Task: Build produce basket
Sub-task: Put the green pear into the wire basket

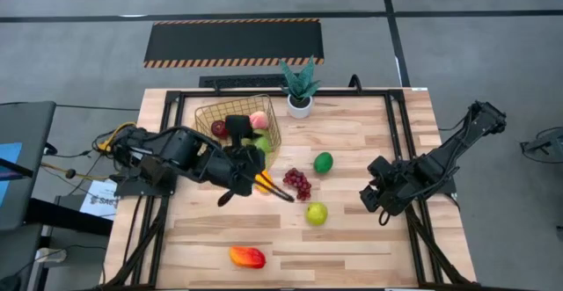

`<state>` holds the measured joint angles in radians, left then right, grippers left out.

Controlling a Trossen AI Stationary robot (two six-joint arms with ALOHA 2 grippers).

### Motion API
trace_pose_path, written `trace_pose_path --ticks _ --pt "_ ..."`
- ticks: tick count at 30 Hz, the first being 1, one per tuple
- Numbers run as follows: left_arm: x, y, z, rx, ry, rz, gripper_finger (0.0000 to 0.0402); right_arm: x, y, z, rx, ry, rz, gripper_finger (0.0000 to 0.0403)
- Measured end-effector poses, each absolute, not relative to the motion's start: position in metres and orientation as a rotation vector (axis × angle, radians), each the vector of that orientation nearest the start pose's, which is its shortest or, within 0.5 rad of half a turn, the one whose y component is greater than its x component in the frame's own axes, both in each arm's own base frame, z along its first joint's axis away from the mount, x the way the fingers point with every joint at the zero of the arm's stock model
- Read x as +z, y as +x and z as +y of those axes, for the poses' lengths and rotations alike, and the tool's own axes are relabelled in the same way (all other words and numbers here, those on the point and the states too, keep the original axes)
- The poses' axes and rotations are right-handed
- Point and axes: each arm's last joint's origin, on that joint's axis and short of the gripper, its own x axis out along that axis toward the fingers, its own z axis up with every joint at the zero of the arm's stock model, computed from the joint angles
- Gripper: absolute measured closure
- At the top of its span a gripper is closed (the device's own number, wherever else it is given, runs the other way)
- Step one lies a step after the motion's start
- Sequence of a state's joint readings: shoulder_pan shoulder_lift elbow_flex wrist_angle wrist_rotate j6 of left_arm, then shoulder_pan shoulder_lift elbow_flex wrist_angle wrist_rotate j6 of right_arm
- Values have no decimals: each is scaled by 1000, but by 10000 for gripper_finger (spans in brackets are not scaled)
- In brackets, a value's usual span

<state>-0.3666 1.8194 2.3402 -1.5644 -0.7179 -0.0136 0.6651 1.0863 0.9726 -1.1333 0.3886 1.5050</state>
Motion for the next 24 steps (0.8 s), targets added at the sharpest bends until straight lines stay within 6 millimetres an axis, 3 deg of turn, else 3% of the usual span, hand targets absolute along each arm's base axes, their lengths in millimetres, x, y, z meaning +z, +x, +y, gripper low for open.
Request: trace_pose_path --ticks 24 --pt "455 310 -39 868 -236 642 90 281 151 106 -512 808 955 129"
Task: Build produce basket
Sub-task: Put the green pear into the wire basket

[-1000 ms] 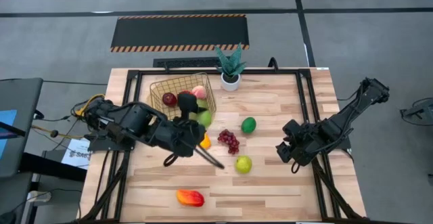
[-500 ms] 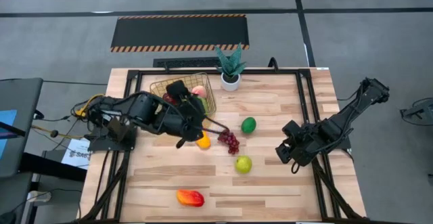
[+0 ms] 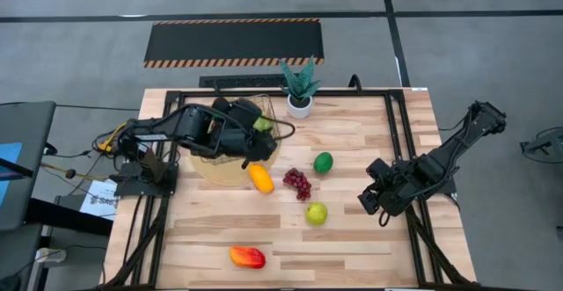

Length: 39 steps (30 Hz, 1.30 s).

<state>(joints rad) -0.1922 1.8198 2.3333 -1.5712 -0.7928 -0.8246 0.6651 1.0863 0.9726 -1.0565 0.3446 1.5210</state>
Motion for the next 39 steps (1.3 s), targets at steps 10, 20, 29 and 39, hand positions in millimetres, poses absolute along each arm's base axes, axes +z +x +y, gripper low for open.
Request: trace_pose_path --ticks 10,20,29,39 --pt "455 312 -27 960 -394 564 90 281 151 106 -508 805 962 129" --pt "493 252 -25 878 -442 473 90 282 151 105 -525 779 923 129" --pt "451 198 -15 940 -503 576 90 282 151 104 -517 752 918 129" --pt "341 191 -5 889 -543 800 90 282 151 104 -508 735 920 129"
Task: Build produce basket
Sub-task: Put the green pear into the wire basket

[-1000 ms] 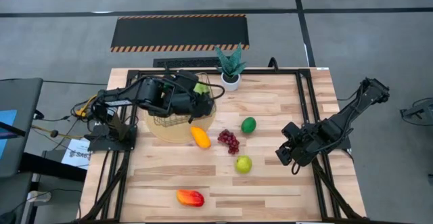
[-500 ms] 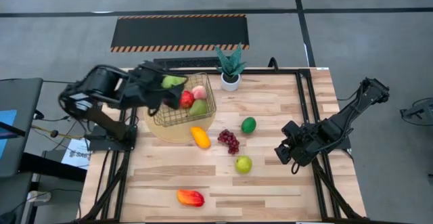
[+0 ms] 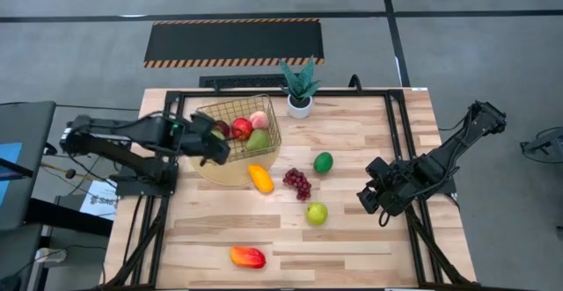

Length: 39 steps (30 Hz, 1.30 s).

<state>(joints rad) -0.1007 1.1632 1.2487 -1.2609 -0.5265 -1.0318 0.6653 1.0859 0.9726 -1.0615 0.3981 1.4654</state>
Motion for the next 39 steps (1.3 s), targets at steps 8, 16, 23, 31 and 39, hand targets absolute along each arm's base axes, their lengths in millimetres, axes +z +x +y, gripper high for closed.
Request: trace_pose_path --ticks 8,16,23,31,39 --pt "291 210 17 805 -417 897 90 282 151 105 -510 740 918 129" --pt "280 216 42 788 -396 982 90 282 151 105 -521 760 914 129" --pt "251 232 54 793 -360 1135 90 282 152 105 -522 761 914 129" --pt "228 243 70 759 -376 1266 90 282 152 105 -522 763 913 129" --pt "214 251 77 732 -380 1317 90 282 151 105 -522 762 914 129"
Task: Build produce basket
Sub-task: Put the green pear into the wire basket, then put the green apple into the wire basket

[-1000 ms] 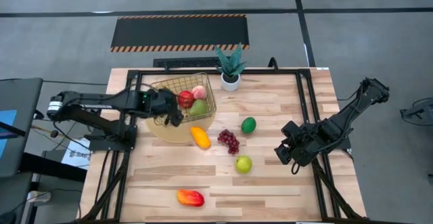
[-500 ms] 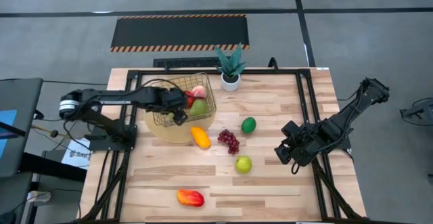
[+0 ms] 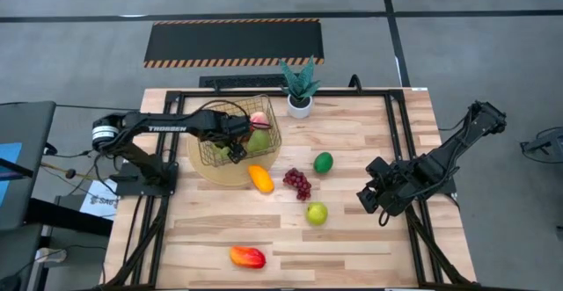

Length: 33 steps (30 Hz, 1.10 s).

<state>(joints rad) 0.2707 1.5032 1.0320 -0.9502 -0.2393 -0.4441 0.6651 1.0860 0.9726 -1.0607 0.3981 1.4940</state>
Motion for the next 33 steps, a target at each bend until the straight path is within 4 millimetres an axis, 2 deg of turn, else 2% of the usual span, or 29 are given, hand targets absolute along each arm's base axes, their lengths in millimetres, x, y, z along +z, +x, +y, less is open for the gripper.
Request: trace_pose_path --ticks 8,18,27,33 --pt "197 257 78 699 -387 1395 90 282 151 105 -517 752 918 129" --pt "199 256 80 717 -389 1396 87 282 151 105 -509 737 923 129" --pt "199 256 81 742 -402 1393 39 282 151 105 -507 736 925 129" --pt "205 257 82 752 -388 1395 25 282 151 105 -506 737 926 129"
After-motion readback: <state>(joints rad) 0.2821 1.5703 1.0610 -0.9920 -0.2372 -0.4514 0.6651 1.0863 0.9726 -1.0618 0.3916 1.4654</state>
